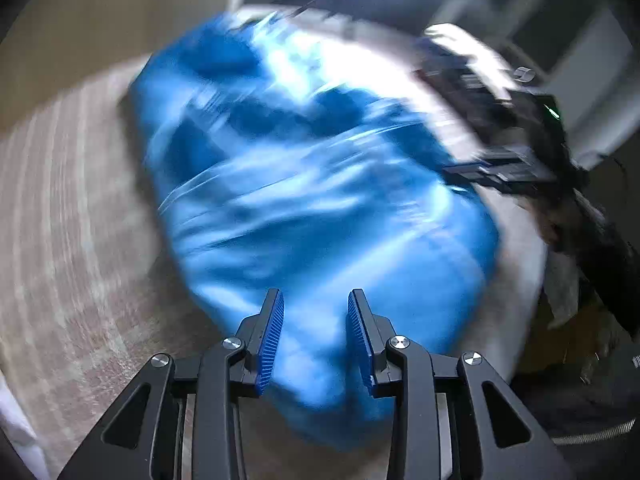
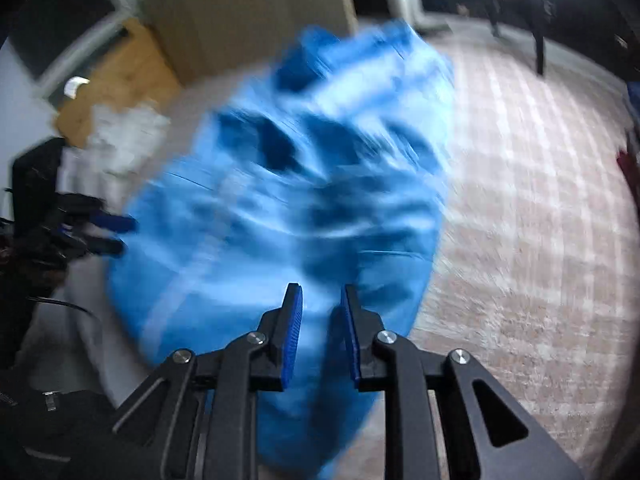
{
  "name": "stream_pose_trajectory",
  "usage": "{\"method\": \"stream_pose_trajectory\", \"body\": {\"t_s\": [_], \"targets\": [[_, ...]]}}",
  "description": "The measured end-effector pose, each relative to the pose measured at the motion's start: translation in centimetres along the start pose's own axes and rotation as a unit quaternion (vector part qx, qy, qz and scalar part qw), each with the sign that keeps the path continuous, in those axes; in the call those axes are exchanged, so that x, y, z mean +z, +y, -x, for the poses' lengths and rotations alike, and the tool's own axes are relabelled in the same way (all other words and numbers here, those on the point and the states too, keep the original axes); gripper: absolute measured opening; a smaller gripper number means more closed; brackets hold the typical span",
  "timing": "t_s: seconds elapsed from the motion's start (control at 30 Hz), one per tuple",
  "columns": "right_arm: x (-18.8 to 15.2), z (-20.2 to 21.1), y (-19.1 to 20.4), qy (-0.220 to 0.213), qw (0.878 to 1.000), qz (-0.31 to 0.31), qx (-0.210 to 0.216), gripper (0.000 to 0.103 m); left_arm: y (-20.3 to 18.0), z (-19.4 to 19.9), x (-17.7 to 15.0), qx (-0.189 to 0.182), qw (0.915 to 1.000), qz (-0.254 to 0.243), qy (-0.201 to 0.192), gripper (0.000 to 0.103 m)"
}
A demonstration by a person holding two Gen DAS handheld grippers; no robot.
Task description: Fold clothes
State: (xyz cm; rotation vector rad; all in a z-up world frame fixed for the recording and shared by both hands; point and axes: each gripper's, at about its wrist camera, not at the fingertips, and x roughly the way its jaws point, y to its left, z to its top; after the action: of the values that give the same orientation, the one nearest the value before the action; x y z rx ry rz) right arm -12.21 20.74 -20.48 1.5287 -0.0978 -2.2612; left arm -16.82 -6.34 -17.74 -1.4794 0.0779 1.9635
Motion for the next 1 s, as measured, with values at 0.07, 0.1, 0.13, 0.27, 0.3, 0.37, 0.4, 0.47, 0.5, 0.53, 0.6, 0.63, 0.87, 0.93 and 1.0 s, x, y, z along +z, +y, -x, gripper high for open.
{"method": "stream_pose_trajectory", "body": {"t_s": [0.07, 0.1, 0.13, 0.27, 0.3, 0.37, 0.4, 0.47, 0.5, 0.53, 0.6, 0.63, 0.87, 0.93, 1.0], "targets": [[-0.1, 0.0, -0.4, -0.004, 1.000, -0.001, 0.002, 0.017, 0.9, 0.2, 0.3, -0.007, 0.9997, 0.019, -0.014, 0.026], [0.1, 0.2, -0.3, 0.007, 1.000, -0.001, 0.000, 0.017, 0.8, 0.9, 0.5, -0.007, 0.9995, 0.019, -0.024, 0.026], [0.2, 0.8, -0.1, 0.003, 1.000, 0.003, -0.003, 0.018, 0.8, 1.6, 0.8, -0.007, 0.9993, 0.018, -0.033, 0.026], [1.1, 2.6, 0.7, -0.039, 0.999, 0.017, 0.010, 0.027, 0.1, 2.2, 2.1, 0.000, 0.9978, 0.000, -0.066, 0.044], [1.5, 2.2, 0.6, -0.040, 0.999, 0.016, 0.005, 0.039, 0.2, 1.3, 2.3, 0.008, 0.9985, -0.001, -0.054, 0.044], [1.9, 0.4, 0.1, -0.012, 1.000, 0.008, -0.002, 0.042, 0.3, -0.6, 2.5, 0.026, 0.9994, -0.003, -0.022, 0.039], [2.0, -0.5, -0.1, 0.011, 1.000, 0.002, 0.000, 0.042, 0.1, -0.5, 2.6, 0.026, 0.9994, -0.007, -0.020, 0.040], [2.5, 0.3, 0.1, 0.017, 1.000, 0.005, 0.004, 0.042, 0.1, 0.9, 3.1, 0.028, 0.9994, -0.010, -0.016, 0.039], [3.0, 1.4, 0.1, 0.019, 1.000, 0.002, 0.016, 0.042, 0.1, 1.8, 3.4, 0.029, 0.9994, -0.010, -0.014, 0.039], [3.5, 2.8, 0.1, 0.014, 0.999, -0.002, 0.028, 0.042, 0.2, 3.1, 3.8, 0.032, 0.9992, -0.013, -0.017, 0.039], [4.6, 6.1, 0.0, -0.008, 0.999, -0.004, 0.050, 0.042, 0.2, 6.7, 4.9, 0.045, 0.9976, -0.028, -0.043, 0.039], [5.4, 8.1, 0.0, -0.022, 0.998, -0.003, 0.058, 0.042, 0.3, 8.5, 5.5, 0.054, 0.9964, -0.033, -0.056, 0.039], [12.7, 17.5, 0.1, -0.112, 0.992, 0.058, 0.014, 0.046, 2.3, 14.6, 12.7, 0.118, 0.9827, -0.071, -0.123, 0.047], [14.7, 17.8, -0.1, -0.126, 0.989, 0.080, -0.009, 0.053, 2.3, 13.9, 14.6, 0.109, 0.9832, -0.082, -0.122, 0.054], [16.9, 15.9, -0.4, -0.117, 0.989, 0.085, -0.008, 0.053, 1.9, 12.2, 15.9, 0.090, 0.9850, -0.094, -0.114, 0.057]]}}
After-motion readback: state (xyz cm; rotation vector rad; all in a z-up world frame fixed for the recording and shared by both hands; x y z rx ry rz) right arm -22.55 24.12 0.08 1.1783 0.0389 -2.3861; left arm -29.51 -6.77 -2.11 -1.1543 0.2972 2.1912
